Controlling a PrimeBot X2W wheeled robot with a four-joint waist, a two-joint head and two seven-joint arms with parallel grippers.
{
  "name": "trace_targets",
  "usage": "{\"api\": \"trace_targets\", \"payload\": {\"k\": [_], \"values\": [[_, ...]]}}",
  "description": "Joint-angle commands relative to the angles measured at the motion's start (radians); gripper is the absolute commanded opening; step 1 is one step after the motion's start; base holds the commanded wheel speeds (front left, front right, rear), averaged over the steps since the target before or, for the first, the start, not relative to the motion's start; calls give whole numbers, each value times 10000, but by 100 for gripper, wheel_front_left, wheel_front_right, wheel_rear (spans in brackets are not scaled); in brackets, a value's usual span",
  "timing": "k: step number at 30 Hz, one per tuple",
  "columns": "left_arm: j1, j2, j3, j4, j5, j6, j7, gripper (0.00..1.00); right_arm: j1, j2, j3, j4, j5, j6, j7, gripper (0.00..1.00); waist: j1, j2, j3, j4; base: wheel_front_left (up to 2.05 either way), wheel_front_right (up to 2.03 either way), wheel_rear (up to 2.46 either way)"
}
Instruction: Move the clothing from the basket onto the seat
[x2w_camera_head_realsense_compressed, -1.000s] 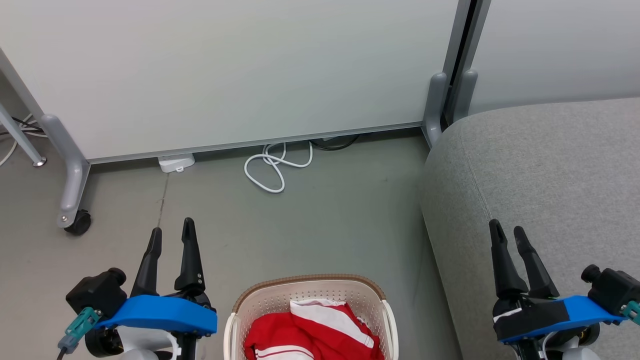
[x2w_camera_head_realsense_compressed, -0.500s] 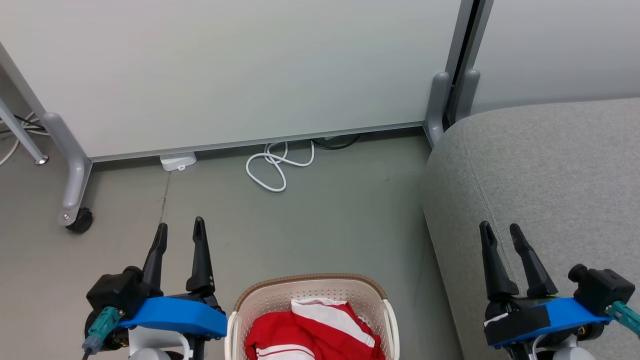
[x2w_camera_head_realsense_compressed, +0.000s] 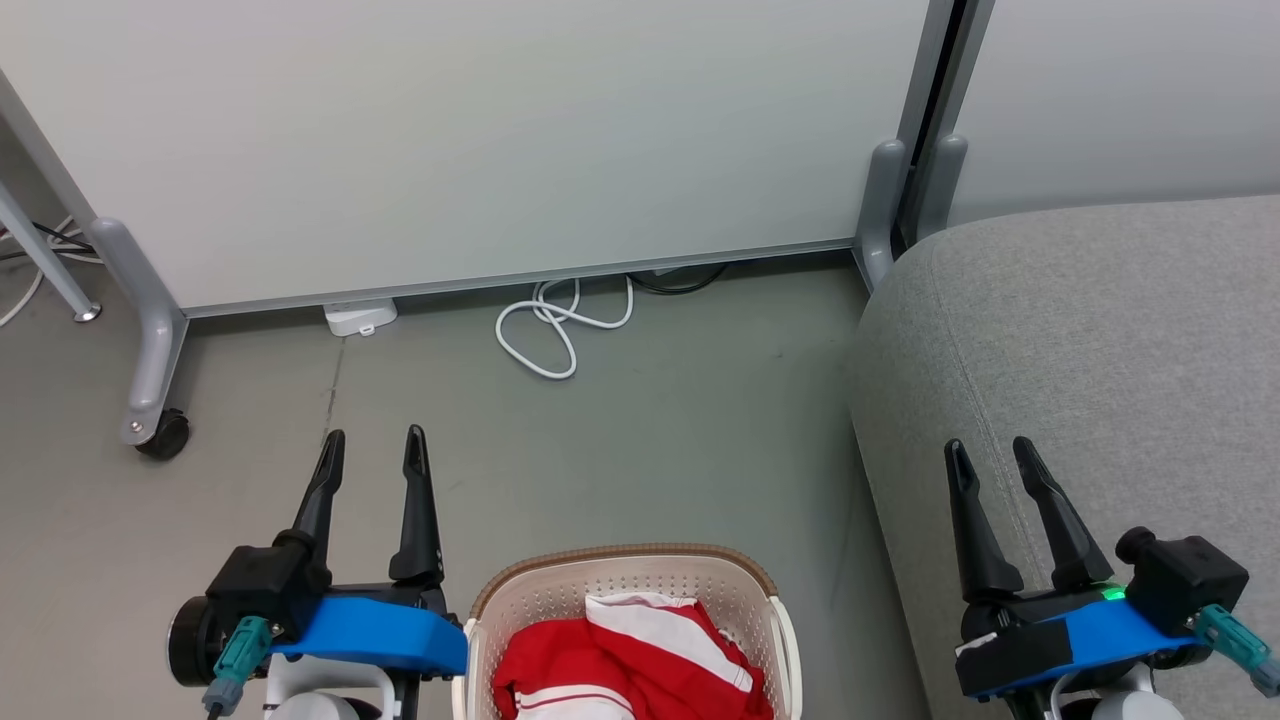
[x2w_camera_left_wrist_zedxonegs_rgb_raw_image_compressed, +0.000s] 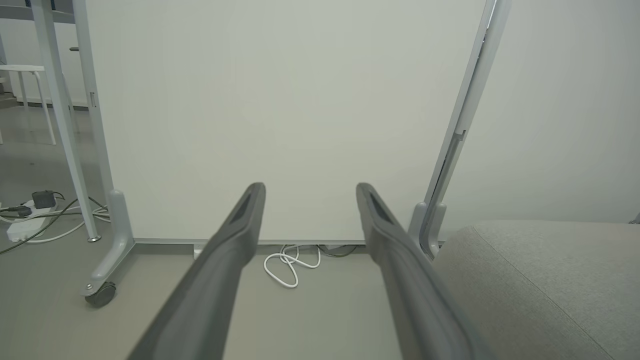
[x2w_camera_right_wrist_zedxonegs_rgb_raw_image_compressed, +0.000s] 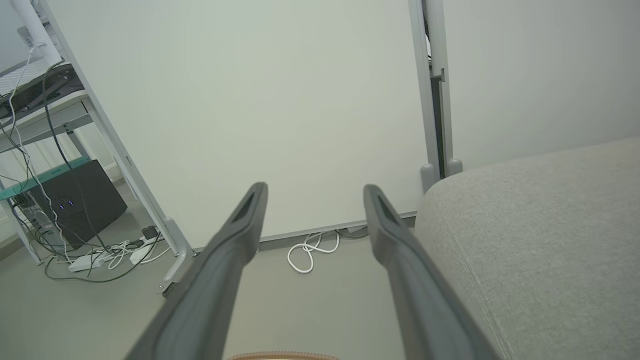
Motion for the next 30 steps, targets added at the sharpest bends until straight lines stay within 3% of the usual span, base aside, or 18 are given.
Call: {"api": "trace_targets", "payload": {"k": [1,19,30], "values": [[-195,61,-26,-95,238,3,-82,100,-134,-78,39,-123,-267,20,-95,100,0,0,7,4,0,0,0],[-42,-66,-19,22,1349,-911,-455,100,-72,-87,160,-187,-1591,23,-464,100,0,0,57,74,0,0,0],[-56,-206,84,491,2066,-1107,-650,100,45,-93,134,-170,-2184,24,-659,100,0,0,8,105,0,0,0]]}}
